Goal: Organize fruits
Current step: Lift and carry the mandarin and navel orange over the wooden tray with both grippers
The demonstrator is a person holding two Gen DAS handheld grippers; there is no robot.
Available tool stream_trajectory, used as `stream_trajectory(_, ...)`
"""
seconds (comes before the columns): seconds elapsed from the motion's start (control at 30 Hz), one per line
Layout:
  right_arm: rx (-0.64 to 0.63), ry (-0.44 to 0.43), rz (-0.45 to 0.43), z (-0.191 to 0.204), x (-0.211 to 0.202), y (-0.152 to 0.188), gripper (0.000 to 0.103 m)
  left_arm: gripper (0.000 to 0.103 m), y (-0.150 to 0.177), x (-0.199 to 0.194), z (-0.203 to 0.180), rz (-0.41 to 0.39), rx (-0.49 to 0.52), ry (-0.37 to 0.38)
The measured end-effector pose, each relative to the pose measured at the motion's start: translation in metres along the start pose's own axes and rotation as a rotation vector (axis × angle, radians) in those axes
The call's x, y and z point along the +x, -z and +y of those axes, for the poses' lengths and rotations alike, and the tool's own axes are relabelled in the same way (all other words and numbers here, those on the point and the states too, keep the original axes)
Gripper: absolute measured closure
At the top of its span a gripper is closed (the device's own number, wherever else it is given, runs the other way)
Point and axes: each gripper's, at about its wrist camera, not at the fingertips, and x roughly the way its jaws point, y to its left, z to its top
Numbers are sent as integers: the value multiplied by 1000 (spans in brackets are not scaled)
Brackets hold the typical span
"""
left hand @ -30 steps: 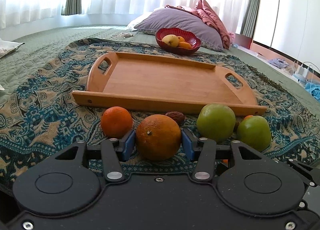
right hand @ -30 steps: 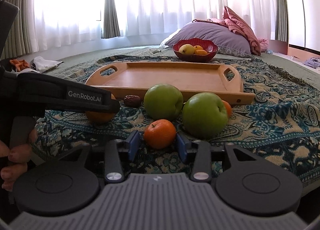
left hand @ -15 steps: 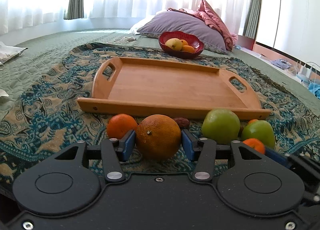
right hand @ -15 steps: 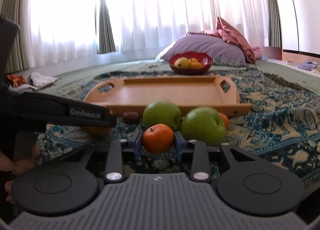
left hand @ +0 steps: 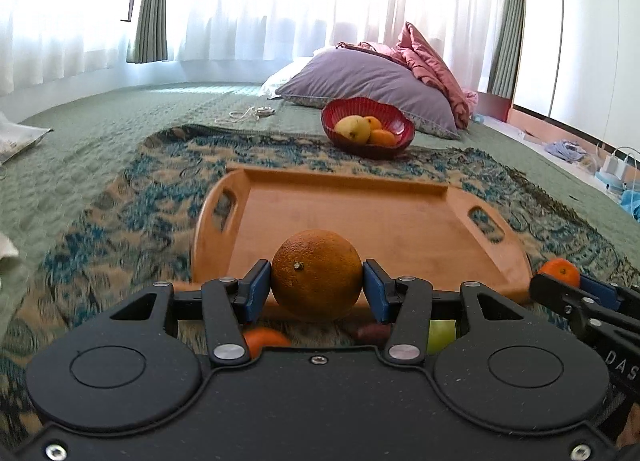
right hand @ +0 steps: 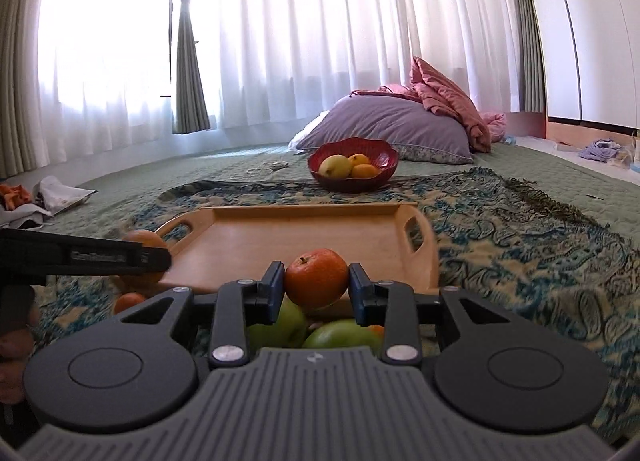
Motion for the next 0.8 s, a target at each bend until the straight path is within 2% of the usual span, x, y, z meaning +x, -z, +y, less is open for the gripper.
stream_trajectory(0.17,27,7,40,-16,21,-21,64,55,-31,20,10,11,7,8)
stream_trajectory(0.3,40,3,91,-29,47,-38,64,55,-46,45,24,71,-23,32)
stream_trajectory(0.4,45,-12,152,-35,71,-45,64,55,-50,66,35,131,-50,31)
stream_trajectory(0.63,53,9,296,-44,126,-50,64,55,-52,105,47,237,-24,-10)
stream_trajectory(0.8,73,19,339,-49,145,-48,64,55,-54,114,47,252,20,-16)
